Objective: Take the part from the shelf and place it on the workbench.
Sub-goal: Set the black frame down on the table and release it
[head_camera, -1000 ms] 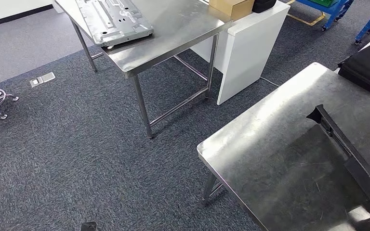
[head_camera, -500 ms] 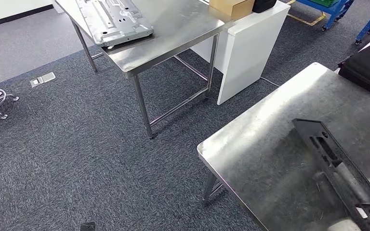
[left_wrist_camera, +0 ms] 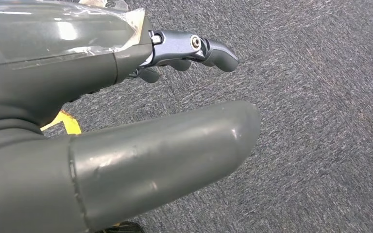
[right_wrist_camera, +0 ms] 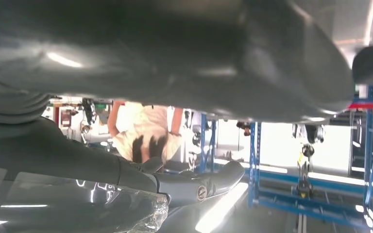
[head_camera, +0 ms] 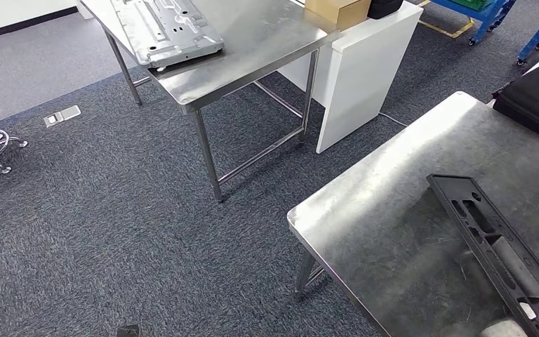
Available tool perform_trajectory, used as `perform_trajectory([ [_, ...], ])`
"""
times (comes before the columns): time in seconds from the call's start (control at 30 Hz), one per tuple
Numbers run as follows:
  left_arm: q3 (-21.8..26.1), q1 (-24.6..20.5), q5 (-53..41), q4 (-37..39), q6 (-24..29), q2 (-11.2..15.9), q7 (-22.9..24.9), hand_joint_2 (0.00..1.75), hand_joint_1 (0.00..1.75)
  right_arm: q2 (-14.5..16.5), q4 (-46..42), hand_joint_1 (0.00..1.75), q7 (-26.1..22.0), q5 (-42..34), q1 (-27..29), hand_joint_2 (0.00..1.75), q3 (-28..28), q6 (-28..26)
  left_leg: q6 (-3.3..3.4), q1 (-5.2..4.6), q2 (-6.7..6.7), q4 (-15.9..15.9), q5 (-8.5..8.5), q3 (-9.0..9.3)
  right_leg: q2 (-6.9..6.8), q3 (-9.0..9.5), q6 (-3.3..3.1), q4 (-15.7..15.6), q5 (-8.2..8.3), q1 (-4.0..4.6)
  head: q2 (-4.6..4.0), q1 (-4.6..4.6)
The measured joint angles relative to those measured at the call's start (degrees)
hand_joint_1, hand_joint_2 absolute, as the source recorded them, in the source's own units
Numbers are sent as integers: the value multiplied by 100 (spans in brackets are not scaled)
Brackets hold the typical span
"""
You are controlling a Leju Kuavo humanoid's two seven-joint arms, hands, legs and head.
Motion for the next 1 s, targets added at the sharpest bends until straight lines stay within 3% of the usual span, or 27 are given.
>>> perform_trajectory([
  [0.1, 15, 4, -23, 0, -7, -17, 16, 0, 0, -258, -143, 0, 216, -194, -23, 0, 84, -39, 1, -6, 1, -1, 0, 0, 1, 1, 0, 0, 0, -9, 0, -3],
  [0.23, 46, 3, -30, 0, -11, -66, 62, 0, 0, -1132, -221, 0, 526, -619, -240, 0, 136, 53, 2, -11, 2, -3, 0, 11, 4, 9, 1, -6, 0, -16, 0, -1],
  [0.37, 92, 2, 68, 2, 5, -104, 89, 0, 0, -1712, -244, 0, 632, -732, -349, 0, 199, 67, 4, -13, -7, -7, 1, 17, -3, 25, 3, -13, 1, -19, 0, 2],
  [0.47, 193, 4, 223, 2, 56, -108, 106, 0, 0, -2311, -245, 0, 876, -991, -480, 0, 271, 75, 5, -21, 0, -11, 2, 22, 1, 23, 4, -13, 2, -30, 0, 1],
  [0.57, 276, 21, 269, 2, 121, -105, 105, 0, 0, -3165, -235, 0, 1104, -1439, -627, 0, 250, 186, 12, -31, -2, -17, 6, 26, -1, 21, 5, -14, 2, -39, 0, 2],
  [0.7, 335, 56, 289, 2, 210, -84, 121, 0, 0, -4586, -27, 0, 1210, -2028, -1011, 0, 73, 543, 19, -48, 1, -30, 10, 34, -1, 14, 5, -15, 2, -53, 0, 0],
  [0.9, 437, 107, 364, 6, 349, -87, 220, 0, 0, -6439, 293, 0, 872, -2491, -1637, 0, -945, 2437, 23, -51, -25, -52, 14, 40, -20, 10, 4, -16, -1, -56, 0, 1],
  [1.0, 493, 143, 417, 7, 411, -91, 222, 0, 0, -7170, 464, 0, 941, -2678, -1922, 0, -1450, 2918, 22, -50, -25, -63, 12, 40, -19, 9, 2, -20, -3, -60, 0, -1],
])
